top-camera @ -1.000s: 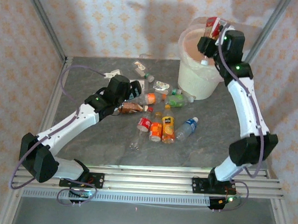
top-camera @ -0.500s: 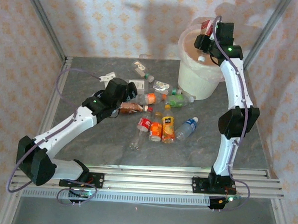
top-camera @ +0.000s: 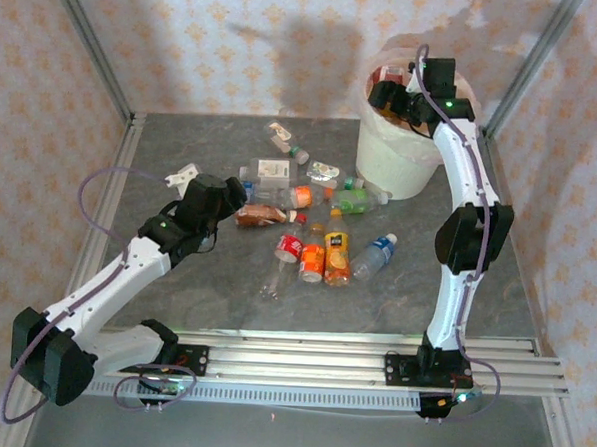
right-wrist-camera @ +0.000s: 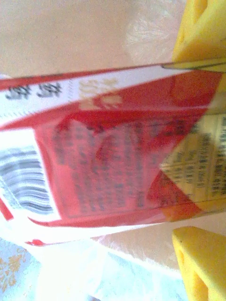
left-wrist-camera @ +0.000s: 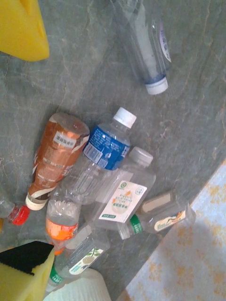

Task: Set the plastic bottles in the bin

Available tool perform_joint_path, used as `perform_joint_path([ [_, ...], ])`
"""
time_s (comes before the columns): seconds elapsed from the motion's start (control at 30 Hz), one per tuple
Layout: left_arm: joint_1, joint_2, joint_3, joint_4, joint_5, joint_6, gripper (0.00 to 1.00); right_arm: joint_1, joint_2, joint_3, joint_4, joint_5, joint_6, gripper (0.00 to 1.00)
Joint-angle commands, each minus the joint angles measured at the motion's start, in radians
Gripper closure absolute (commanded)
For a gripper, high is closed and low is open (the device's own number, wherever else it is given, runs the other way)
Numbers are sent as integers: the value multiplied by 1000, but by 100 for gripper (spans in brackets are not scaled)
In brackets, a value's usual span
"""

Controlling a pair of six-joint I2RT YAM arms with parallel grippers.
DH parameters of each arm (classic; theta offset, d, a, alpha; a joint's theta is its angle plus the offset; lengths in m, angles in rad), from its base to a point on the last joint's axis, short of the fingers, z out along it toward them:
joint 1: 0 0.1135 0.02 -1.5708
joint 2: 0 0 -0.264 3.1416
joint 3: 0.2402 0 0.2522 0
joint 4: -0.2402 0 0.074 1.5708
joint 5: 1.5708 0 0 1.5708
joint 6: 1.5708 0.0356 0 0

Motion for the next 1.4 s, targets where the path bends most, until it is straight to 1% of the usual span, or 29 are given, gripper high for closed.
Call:
perform_joint_path([
  [0.0,12,-18,-6,-2,-15,-23,0,2,-42,-14,33,-41,13,10],
  [0.23,18,-5,9,-17,-14,-15,0,-6,-52,-25,39,-42,30,6],
  [0.37,20,12,25,-23,-10,-8,0,-9,-82,-26,55,-8,18,5],
  [0.5,24,38,52,-53,-19,-1,0,-9,-130,-23,58,32,-28,3],
  [0.63,29,58,57,-49,-22,-11,0,-9,-191,-39,44,53,-64,2],
  [0.73,33,75,61,-48,-29,-28,0,-9,-258,-89,35,69,-72,2],
  [0.87,39,98,66,-55,-38,-44,0,-7,-409,-257,47,135,7,3],
  [0.9,41,105,67,-53,-34,-46,0,-6,-467,-337,76,144,48,3],
  [0.97,43,119,72,-48,-22,-40,0,1,-571,-478,131,143,80,3],
  [1.07,48,146,98,-39,22,7,0,18,-738,-668,202,182,109,3],
  [1.17,53,180,158,-50,80,86,0,42,-879,-821,210,193,138,3],
  [1.23,53,202,210,-75,111,148,0,63,-957,-906,175,215,213,3],
  [1.27,54,215,236,-86,125,174,0,74,-990,-945,154,218,274,4],
  [1.37,53,238,268,-82,163,197,0,122,-1057,-1073,94,285,470,4],
])
